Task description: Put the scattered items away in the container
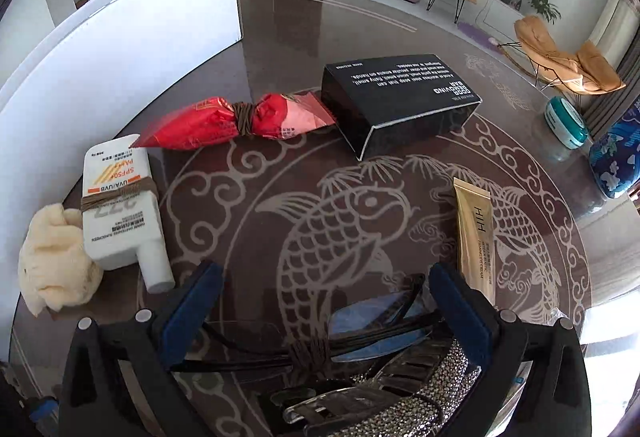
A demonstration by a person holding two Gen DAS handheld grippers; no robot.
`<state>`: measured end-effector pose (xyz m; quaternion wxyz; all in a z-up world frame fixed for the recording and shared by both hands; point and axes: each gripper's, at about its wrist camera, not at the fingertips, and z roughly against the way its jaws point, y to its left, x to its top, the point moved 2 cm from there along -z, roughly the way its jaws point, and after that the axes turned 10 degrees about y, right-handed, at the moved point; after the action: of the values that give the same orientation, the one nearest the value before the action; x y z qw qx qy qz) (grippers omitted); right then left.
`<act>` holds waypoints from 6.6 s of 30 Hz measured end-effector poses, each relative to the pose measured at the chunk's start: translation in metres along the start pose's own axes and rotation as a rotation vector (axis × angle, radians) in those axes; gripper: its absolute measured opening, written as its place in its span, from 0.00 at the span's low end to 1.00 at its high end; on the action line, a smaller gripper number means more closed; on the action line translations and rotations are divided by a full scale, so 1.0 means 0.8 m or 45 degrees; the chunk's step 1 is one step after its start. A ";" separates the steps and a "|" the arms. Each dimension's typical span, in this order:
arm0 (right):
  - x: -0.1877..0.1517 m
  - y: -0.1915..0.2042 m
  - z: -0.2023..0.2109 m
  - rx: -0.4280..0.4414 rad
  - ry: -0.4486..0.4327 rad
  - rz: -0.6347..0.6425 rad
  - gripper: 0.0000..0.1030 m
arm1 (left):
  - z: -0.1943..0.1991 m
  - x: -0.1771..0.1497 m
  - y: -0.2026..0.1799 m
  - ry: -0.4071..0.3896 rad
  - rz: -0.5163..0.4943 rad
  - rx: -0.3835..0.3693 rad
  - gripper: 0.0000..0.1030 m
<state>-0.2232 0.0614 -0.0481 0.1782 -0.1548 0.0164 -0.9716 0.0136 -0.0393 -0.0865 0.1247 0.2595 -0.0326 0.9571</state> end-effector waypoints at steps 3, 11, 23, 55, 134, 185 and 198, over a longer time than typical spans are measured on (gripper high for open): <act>-0.032 -0.013 0.013 0.003 0.018 0.013 1.00 | -0.003 0.005 0.000 0.023 0.016 0.009 1.00; -0.093 -0.028 0.102 0.105 -0.264 -0.062 1.00 | -0.005 0.009 0.001 0.053 0.030 0.016 1.00; -0.205 -0.094 0.144 -0.079 -0.406 -0.290 1.00 | -0.011 0.016 0.000 0.084 0.061 0.033 1.00; -0.295 -0.103 0.081 -0.004 -0.144 -0.377 1.00 | -0.011 0.016 -0.001 0.084 0.074 0.043 1.00; -0.192 -0.108 0.074 0.107 -0.200 -0.397 1.00 | -0.071 0.122 -0.014 0.114 -0.081 -0.041 1.00; -0.225 -0.128 0.058 -0.013 -0.039 -0.350 1.00 | -0.072 0.122 -0.014 0.114 -0.082 -0.042 1.00; -0.223 -0.129 0.056 -0.008 -0.008 -0.349 1.00 | -0.072 0.122 -0.014 0.113 -0.083 -0.043 1.00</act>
<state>-0.0863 0.2216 -0.0493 0.0432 -0.1591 -0.0023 -0.9863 -0.0936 0.0004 -0.0871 0.1613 0.2155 -0.0346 0.9625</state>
